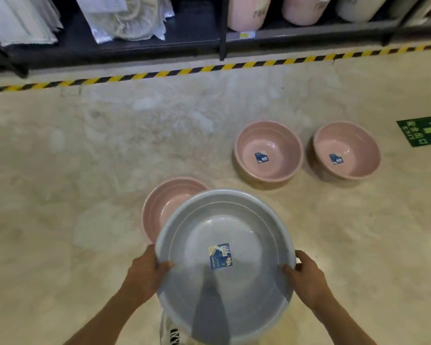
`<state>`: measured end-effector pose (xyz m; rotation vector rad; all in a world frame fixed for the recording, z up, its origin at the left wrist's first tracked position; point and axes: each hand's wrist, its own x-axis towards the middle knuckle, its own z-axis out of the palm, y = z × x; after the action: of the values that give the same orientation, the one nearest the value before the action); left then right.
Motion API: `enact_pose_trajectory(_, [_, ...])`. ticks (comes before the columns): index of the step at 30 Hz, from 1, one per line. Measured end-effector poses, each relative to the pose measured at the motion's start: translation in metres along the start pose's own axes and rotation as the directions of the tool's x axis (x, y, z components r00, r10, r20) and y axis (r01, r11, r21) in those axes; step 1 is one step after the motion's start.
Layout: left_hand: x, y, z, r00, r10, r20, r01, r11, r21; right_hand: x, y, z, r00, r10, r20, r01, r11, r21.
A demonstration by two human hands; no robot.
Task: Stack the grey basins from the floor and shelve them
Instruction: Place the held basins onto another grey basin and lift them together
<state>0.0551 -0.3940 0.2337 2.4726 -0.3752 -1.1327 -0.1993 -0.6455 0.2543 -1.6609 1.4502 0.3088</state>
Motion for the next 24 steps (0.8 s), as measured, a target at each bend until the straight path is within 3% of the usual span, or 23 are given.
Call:
enact_pose_trajectory(6, [0.032,-0.039,-0.056,0.993,-0.108,-0.036,0.109,0.994,0.027,0.016,-0.076,0.046,0.997,-0.045,0.063,0.048,0.997,-0.06])
enact_pose_trajectory(10, [0.056,-0.056,-0.066,0.98,-0.188,-0.056,0.186,0.982,-0.046,0.043,-0.105,0.07,0.993,-0.075,0.095,0.082,0.994,-0.075])
enact_pose_trajectory(24, [0.197,-0.095,0.002,0.919,-0.37,-0.136,0.344,0.921,-0.184,0.218,-0.126,0.158,0.98,-0.152,0.128,0.178,0.96,-0.218])
